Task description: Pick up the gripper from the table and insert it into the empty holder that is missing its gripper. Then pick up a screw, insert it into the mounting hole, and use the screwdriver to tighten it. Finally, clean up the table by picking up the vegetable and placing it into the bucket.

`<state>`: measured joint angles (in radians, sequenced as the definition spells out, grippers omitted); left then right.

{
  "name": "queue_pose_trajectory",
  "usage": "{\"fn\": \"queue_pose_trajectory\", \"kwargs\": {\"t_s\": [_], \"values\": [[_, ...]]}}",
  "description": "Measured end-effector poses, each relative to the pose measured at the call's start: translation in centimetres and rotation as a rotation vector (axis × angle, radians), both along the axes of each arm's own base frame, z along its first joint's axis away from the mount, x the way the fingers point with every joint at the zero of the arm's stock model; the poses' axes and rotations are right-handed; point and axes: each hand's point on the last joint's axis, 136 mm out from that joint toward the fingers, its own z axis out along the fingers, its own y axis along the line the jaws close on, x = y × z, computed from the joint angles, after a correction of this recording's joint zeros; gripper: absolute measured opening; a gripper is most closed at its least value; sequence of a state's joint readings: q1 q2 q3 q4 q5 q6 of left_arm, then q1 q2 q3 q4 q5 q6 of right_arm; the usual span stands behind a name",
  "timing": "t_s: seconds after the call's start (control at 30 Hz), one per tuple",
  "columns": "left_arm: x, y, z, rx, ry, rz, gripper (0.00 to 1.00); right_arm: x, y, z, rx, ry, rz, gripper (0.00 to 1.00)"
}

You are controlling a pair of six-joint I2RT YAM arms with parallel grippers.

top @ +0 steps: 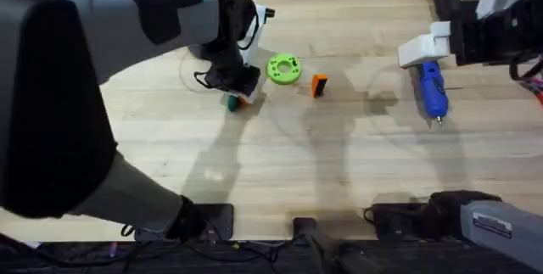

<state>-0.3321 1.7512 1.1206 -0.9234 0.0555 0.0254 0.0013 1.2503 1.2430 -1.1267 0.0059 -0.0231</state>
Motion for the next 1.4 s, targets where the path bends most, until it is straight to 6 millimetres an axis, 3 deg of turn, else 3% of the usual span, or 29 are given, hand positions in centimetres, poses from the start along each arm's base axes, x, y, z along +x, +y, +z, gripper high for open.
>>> {"fn": "queue_pose_trajectory", "kwargs": {"t_s": [0.37,0.7,0.73,0.9,0.93,1.2,1.4], "values": [[-0.3,-0.1,1.0,-0.005,0.025,-0.01,0.014,0.0,0.0,0.0,0.0,0.0,0.0,0.994],[2.3,-1.2,9.3,-0.096,-0.235,-0.035,0.022,0.0,0.0,0.0,0.0,0.0,0.0,0.994],[2.4,-1.2,9.7,-0.096,-0.248,-0.041,0.112,0.0,0.0,0.0,0.0,0.0,0.0,0.994],[2.2,-1.1,9.7,-0.094,-0.241,-0.038,0.903,0.0,0.0,0.0,0.0,0.0,0.0,0.994],[2.3,-1.1,9.7,-0.095,-0.242,-0.032,0.962,0.0,0.0,0.0,0.0,0.0,0.0,0.994],[2.9,-1.0,11.1,-0.108,-0.307,0.024,0.986,0.0,0.0,0.0,0.0,0.0,0.0,0.994],[2.1,0.1,16.5,-0.14,-0.481,0.1,0.986,0.0,0.0,0.0,0.0,0.0,0.0,0.993]]}}
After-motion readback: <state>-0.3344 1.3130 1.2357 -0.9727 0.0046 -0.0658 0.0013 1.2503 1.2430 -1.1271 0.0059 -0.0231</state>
